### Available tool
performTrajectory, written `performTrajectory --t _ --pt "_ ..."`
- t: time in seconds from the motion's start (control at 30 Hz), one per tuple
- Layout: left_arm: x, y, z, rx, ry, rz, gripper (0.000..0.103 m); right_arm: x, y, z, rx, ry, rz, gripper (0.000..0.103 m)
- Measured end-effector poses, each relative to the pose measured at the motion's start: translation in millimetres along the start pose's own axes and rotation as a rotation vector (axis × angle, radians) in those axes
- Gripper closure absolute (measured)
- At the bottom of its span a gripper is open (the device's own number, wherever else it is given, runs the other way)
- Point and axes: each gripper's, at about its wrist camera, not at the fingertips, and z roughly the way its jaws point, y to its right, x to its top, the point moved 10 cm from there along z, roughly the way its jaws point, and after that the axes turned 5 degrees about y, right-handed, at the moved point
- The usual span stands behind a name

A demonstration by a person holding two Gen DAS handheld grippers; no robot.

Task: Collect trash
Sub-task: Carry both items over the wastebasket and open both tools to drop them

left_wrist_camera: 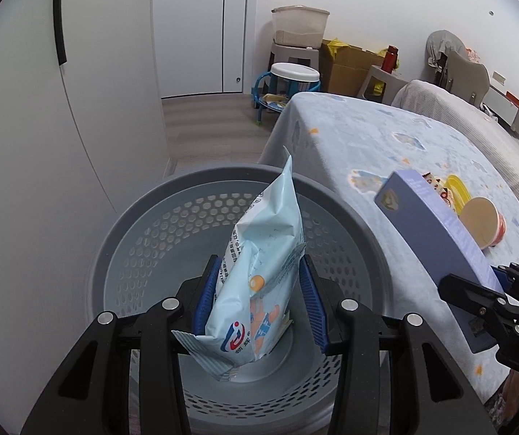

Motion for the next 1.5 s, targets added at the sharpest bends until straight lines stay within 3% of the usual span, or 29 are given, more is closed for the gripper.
performTrajectory --t 0.4,0.93,1.03,1.13,1.5 --pt "-5 -39 8 0.067 -0.023 -0.067 0.061 22 -46 39 0.065 -0.015 -0.060 0.059" --pt "-6 -46 4 0.070 -0.018 -0.084 0.060 16 -52 66 0.078 -0.060 -0.066 0.059" --pt "-5 -48 4 0.066 -0.016 -0.092 0.055 18 -49 67 0.065 -0.051 -0.059 0.057" --pt "-3 -49 2 0.060 -0.004 -0.105 0.038 21 -48 67 0.066 -0.041 -0.056 0.051" --pt "-3 -52 2 0.077 -0.004 -0.109 0.038 18 -46 64 0.056 -0.037 -0.063 0.048"
